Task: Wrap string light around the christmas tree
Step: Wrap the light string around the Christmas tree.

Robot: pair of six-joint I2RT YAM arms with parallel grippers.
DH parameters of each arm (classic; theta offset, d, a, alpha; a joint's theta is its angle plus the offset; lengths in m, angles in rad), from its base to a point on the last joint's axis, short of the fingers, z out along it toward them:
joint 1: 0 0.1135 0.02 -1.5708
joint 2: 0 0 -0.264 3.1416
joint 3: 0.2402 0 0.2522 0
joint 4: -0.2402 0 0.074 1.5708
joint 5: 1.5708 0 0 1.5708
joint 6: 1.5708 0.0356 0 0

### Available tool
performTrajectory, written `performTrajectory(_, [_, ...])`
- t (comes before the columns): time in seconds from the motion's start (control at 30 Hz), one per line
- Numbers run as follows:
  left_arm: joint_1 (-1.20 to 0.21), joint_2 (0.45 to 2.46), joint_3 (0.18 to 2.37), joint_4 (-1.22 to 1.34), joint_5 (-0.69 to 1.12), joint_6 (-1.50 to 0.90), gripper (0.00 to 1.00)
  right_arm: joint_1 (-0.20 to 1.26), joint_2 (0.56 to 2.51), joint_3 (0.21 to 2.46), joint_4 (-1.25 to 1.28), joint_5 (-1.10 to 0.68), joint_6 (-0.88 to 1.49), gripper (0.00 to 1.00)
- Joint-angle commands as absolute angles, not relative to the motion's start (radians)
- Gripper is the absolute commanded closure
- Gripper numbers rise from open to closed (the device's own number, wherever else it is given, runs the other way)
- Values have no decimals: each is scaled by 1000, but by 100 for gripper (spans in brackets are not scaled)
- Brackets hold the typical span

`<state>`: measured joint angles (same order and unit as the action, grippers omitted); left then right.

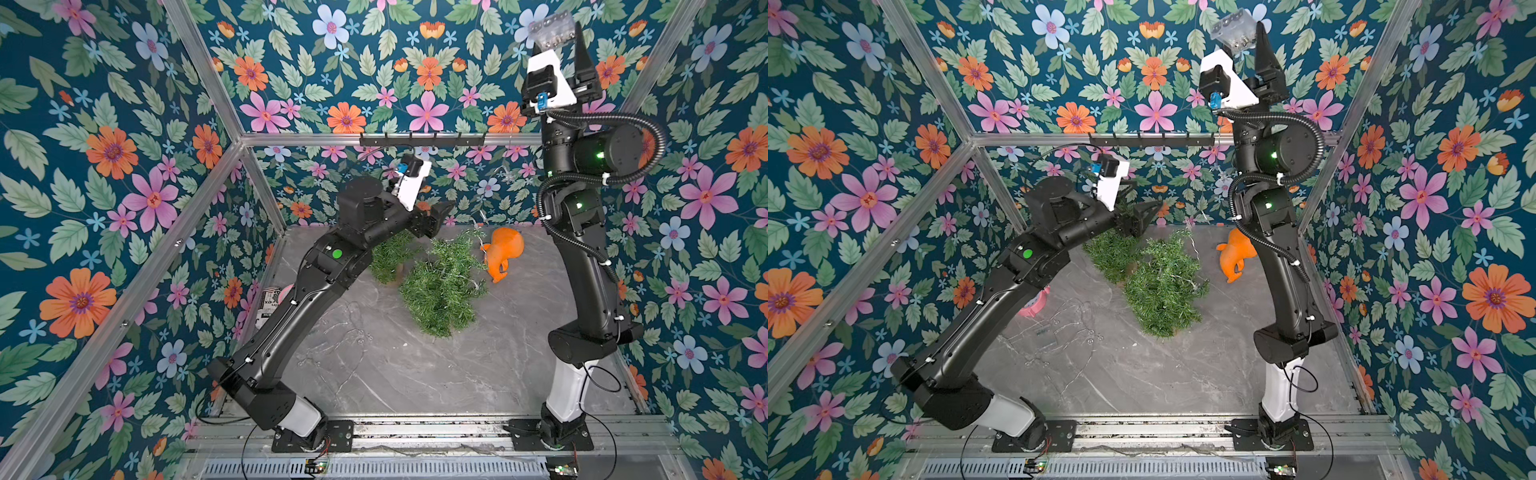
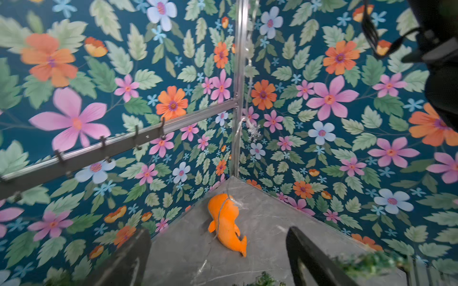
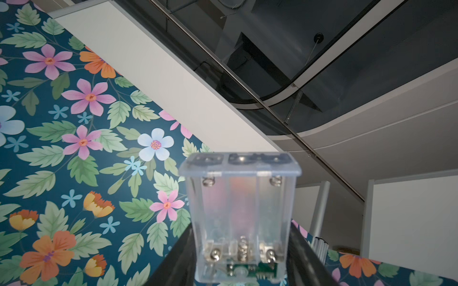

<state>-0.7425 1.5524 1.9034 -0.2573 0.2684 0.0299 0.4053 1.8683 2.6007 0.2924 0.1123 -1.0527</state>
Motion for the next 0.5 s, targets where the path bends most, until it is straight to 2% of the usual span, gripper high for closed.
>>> performTrajectory(0.0, [-784,1595,1972,-294,203,69,12,406,1794,2506,378,149,-1077,63])
performTrajectory(0.23, [-891,1638,2052,-302,117,105,11,406,1543,2237,385,173,-1028,65])
performTrajectory(0.37, [-939,1627,2063,-287,80,95,11,407,1401,2095,405,193,-977,75])
performTrajectory(0.47, [-971,1625,2070,-295,79,67,12,406,1306,2001,416,230,-942,75])
